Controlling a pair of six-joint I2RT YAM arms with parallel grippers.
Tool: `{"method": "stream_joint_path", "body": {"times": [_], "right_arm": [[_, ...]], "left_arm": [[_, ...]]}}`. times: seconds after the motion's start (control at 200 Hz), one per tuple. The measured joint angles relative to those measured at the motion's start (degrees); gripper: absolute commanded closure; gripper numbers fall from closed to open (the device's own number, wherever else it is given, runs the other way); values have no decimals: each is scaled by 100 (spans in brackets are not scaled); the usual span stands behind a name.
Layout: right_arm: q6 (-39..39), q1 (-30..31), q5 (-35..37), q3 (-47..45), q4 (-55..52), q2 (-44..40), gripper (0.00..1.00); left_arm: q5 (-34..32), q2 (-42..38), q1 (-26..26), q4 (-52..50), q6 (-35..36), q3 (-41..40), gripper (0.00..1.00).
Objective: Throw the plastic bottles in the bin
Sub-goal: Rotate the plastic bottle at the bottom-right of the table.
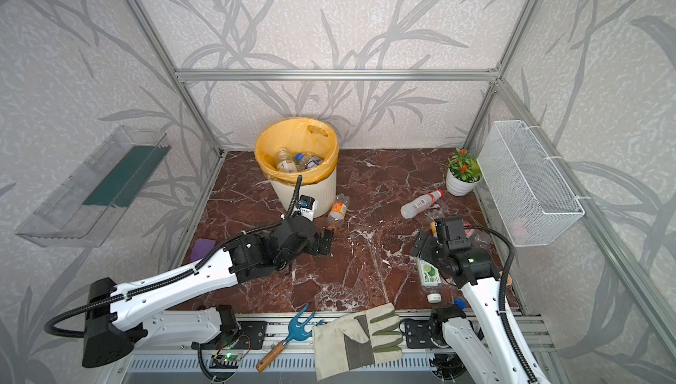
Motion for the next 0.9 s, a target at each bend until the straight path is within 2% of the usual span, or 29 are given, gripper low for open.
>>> {"method": "stream_joint_path", "body": {"times": [0.125,0.31,0.555,0.705,0.9], "right_arm": [[129,-7,-90,-398,-127,-87,1],[286,-7,-50,-450,-92,57,1],[411,-7,199,-981,411,693,1],[404,-7,337,-1102,675,734,1],[367,48,-223,-1292,1115,774,2]], "left_arm": [[-52,-90,0,-42,0,0,1],[-122,-223,0,-46,0,0,1],[-157,-227,0,-63,0,-2,1],[-155,-227,2,-66,-4,-2,1],[-151,-223,2,-61,-4,-28,1]]}}
